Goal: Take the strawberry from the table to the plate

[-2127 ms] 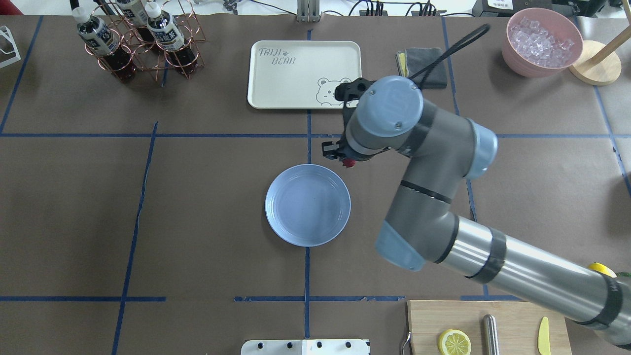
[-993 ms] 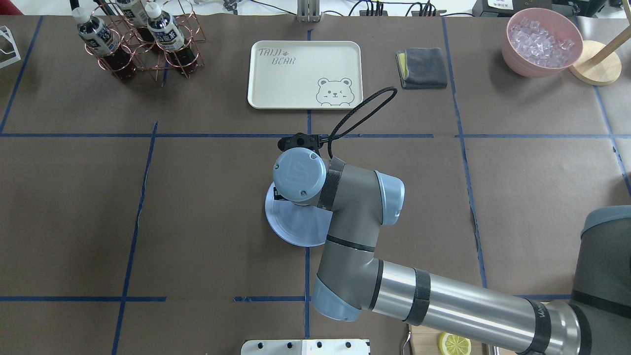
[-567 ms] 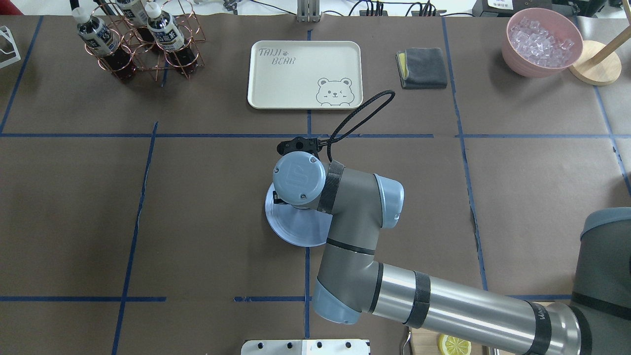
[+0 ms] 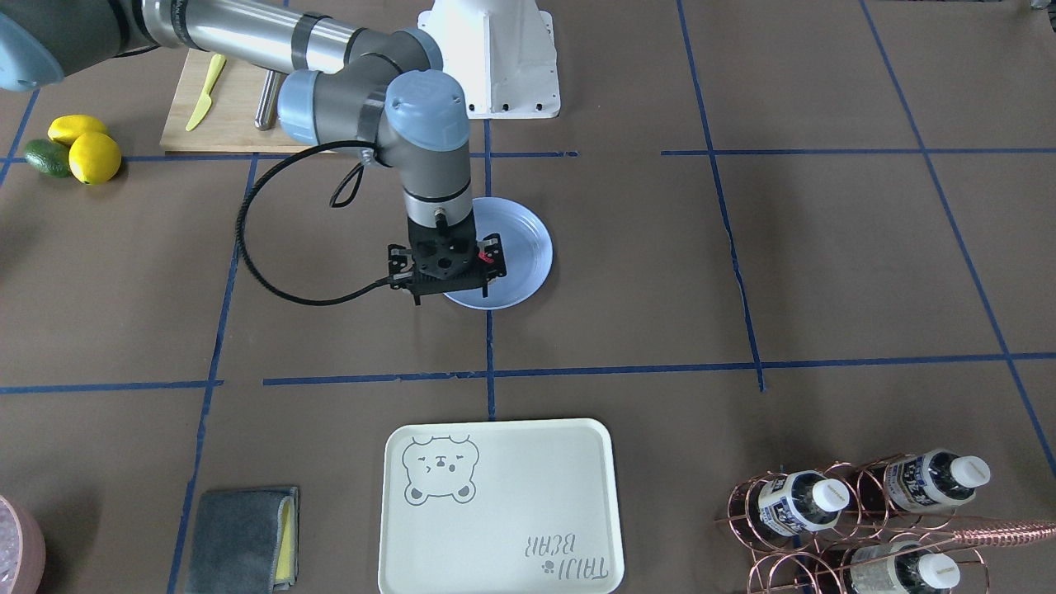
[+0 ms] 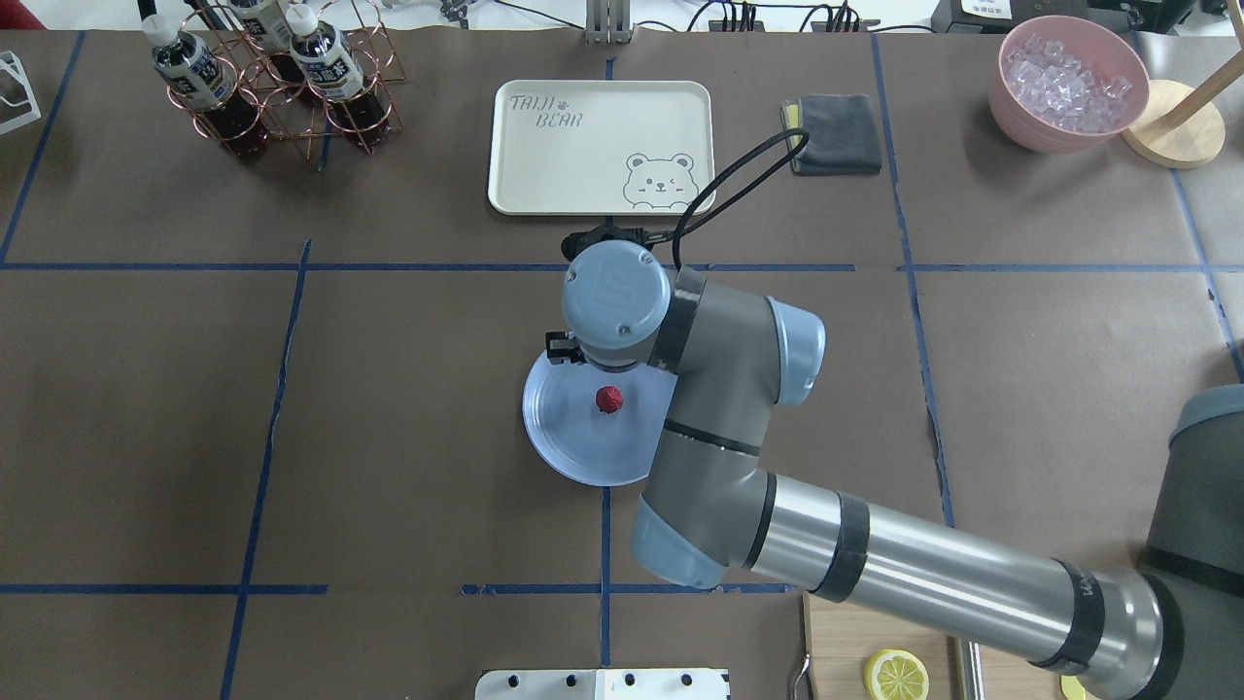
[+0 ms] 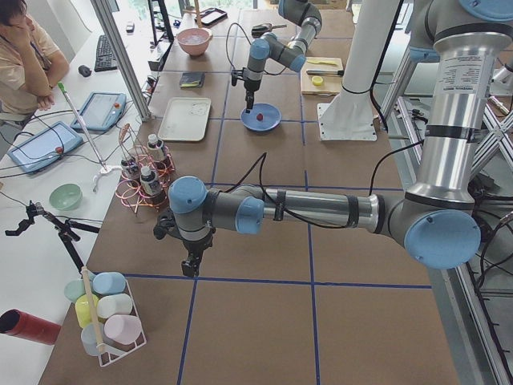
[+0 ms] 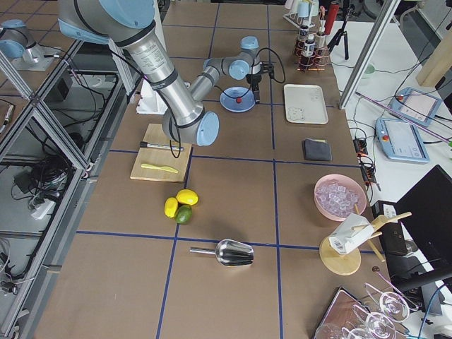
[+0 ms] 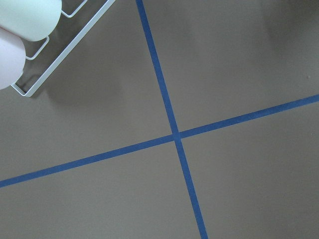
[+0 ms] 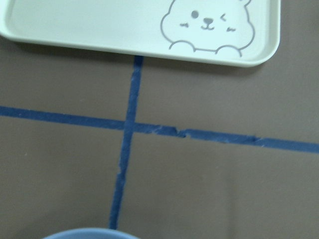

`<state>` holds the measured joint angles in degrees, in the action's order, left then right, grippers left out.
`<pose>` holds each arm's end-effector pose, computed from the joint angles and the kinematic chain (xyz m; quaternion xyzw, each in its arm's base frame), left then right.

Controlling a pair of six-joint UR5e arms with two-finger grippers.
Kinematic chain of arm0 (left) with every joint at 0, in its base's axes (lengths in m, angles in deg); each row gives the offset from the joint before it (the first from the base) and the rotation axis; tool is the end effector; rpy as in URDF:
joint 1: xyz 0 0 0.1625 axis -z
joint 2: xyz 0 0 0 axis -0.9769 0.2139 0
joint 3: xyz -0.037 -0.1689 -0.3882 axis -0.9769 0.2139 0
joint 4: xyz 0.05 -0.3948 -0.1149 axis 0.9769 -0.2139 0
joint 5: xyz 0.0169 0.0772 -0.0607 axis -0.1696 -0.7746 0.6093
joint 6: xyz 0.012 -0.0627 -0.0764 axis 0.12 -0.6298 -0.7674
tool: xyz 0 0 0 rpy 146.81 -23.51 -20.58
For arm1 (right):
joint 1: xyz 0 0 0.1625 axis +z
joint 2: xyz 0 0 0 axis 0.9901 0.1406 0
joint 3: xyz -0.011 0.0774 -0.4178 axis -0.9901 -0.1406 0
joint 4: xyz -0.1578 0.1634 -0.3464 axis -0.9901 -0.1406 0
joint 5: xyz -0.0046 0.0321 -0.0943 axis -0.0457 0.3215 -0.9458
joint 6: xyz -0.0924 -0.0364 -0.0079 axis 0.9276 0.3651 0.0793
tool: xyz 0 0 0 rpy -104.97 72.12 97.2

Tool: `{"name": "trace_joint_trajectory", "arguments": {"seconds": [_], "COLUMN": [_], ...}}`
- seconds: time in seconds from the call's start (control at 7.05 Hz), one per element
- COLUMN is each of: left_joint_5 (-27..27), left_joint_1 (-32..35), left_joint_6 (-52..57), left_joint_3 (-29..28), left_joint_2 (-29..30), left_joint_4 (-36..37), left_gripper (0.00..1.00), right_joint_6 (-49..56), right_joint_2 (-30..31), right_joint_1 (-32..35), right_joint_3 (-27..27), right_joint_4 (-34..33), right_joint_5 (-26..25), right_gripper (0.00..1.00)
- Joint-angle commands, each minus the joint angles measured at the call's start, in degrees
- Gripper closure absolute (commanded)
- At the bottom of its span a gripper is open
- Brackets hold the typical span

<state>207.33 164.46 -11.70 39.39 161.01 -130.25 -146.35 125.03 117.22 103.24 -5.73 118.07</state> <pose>-0.0367 -0.5408 0.6219 0.0835 0.3533 0.1212 0.9239 -0.5371 -0.5143 0.2144 0.1120 -0.3683 -0.0227 0.9227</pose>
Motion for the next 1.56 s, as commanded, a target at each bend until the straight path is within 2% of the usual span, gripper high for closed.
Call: {"name": "trace_joint_trajectory", "arguments": {"seconds": [0.0,0.28,0.43,0.57,0.85,1.13,1.42], "left_joint_5": [0.1,0.1,0.1,0.0,0.0,0.1,1.8], "left_joint_1": [-0.1,0.0,0.0,0.0,-0.1,0.1,0.2], "left_joint_6": [0.2,0.2,0.1,0.1,0.1,-0.1,-0.2], "left_joint_3": [0.7,1.0,1.0,1.6,2.6,4.2,5.9], "left_joint_2": [-0.5,-0.9,-1.0,-1.3,-1.6,-3.4,-6.4], "left_joint_4": [0.4,0.5,0.5,0.5,0.5,0.5,0.5], "left_gripper": [0.00,0.00,0.00,0.00,0.00,0.00,0.00], "right_joint_6": [21.6,47.3,58.9,67.0,69.2,67.6,63.4], "right_joint_2": [8.0,20.3,25.4,29.8,36.1,43.7,46.4], "right_joint_1": [14.0,27.6,34.1,39.5,46.0,50.8,52.8], "right_joint_3": [2.2,4.3,4.2,4.1,3.9,3.8,3.9], "right_joint_4": [0.2,0.3,-0.1,0.1,0.2,4.7,5.4], "right_joint_5": [12.6,21.9,24.0,22.9,22.9,23.8,25.4], "right_gripper": [0.00,0.00,0.00,0.00,0.00,0.00,0.00]}}
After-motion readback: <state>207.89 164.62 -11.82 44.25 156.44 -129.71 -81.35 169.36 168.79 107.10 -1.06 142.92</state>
